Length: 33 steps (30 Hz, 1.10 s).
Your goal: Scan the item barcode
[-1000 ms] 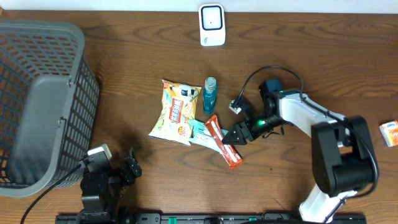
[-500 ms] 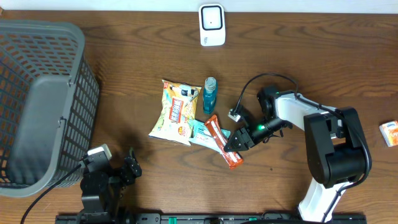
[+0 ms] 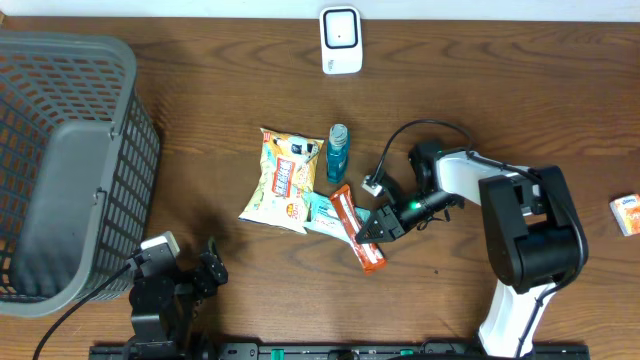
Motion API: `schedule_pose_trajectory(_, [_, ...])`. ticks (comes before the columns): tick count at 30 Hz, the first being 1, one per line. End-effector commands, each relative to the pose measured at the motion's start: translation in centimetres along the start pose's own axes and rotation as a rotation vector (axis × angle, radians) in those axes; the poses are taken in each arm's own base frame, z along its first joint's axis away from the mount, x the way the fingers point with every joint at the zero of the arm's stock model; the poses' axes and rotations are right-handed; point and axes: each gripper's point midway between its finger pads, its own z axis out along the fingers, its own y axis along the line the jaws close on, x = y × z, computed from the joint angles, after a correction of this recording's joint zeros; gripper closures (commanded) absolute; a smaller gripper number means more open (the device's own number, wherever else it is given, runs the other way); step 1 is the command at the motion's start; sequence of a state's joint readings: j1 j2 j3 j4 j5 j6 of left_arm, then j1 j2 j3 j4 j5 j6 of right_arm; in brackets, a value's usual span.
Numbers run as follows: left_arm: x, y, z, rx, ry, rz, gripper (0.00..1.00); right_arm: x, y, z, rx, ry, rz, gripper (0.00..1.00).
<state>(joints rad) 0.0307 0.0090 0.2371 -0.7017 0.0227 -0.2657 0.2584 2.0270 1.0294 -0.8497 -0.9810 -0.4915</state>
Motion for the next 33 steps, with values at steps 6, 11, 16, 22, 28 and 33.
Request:
schedule_pose_trajectory(6, [0.1,0.2,0.1,-0.008,-0.001,-0.005,0.09,0.2,0.3,0.8,-0.044,-0.001,-0.010,0.69])
schedule_pose_trajectory(11, [0.1,0.2,0.1,-0.008,-0.001,-0.005,0.09,-0.3,0.1,0.8,-0.033,-0.014,-0.039,0.99])
schedule_pose_trajectory(16, [0.1,0.2,0.1,-0.008,-0.001,-0.005,0.09,-1.1,1.2,0.3,-0.109,-0.069,-0.050,0.99])
schedule_pose_trajectory(22, [0.1,0.2,0.1,-0.008,-0.001,-0.005,0.09,-1.4,5.5,-3.6,-0.299,-0.229,-0.122,0.99])
schedule_pose_trajectory(28, [0.1,0.2,0.1,-0.008,-0.001,-0.005,0.09,0.5,8.2,-6.4,-0.327,-0.284,-0.239,0.99])
schedule_pose_trajectory(33, [0.1,0.2,0.1,-0.008,-0.001,-0.005,0.09,2.0,10.6,-7.2,-0.354,-0.294,-0.429,0.99])
